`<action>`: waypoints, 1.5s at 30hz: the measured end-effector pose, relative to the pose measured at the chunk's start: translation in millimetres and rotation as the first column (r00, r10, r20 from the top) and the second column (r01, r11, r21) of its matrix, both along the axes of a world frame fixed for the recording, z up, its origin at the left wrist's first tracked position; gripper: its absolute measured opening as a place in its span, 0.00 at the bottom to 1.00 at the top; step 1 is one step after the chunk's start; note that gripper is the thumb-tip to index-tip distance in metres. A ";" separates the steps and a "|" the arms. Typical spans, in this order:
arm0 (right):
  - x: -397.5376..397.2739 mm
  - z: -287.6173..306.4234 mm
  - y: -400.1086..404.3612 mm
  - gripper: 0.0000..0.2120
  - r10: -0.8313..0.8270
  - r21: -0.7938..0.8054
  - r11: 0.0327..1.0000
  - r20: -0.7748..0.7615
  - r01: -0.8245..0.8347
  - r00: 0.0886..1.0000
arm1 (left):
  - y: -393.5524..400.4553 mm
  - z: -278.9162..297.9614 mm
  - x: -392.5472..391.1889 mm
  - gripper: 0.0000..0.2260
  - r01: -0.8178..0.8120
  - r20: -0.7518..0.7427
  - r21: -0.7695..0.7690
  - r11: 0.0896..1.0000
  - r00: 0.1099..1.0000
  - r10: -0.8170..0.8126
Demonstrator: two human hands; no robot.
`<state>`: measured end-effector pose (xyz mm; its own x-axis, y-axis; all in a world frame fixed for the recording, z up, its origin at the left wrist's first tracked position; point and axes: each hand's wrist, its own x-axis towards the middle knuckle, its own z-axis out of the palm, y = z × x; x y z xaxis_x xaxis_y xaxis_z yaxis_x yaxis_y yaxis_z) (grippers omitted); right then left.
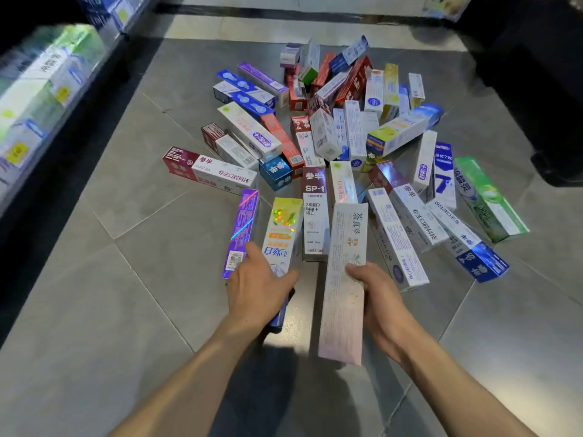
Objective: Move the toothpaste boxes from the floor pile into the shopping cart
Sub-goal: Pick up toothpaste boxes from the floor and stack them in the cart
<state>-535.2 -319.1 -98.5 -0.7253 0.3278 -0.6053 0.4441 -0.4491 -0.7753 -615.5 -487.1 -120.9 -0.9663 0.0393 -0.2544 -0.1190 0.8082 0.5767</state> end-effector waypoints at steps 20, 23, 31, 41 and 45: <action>-1.6 528.5 -2.6 0.16 0.131 0.009 0.991 -0.156 -0.132 0.979 | 0.7 554.0 23.2 0.19 -0.283 0.363 0.777 0.562 0.931 -0.033; -1.8 645.3 7.0 0.17 0.150 0.025 0.989 -0.216 -0.148 0.965 | 3.5 670.6 21.6 0.22 -0.225 0.321 0.823 0.522 0.942 -0.101; 40.6 844.5 3.3 0.13 0.100 0.087 0.993 -0.324 -0.075 0.941 | 8.9 866.7 50.0 0.28 -0.093 0.192 0.844 0.529 0.972 -0.135; 164.7 918.7 -28.6 0.17 -0.305 0.136 0.919 -0.351 0.371 0.885 | 32.6 930.5 122.6 0.29 0.167 0.114 0.866 0.472 0.852 -0.512; 250.4 932.4 -44.9 0.20 -0.573 0.112 0.762 -0.345 0.638 0.744 | 57.6 942.0 177.4 0.31 0.314 0.098 0.852 0.420 0.691 -0.716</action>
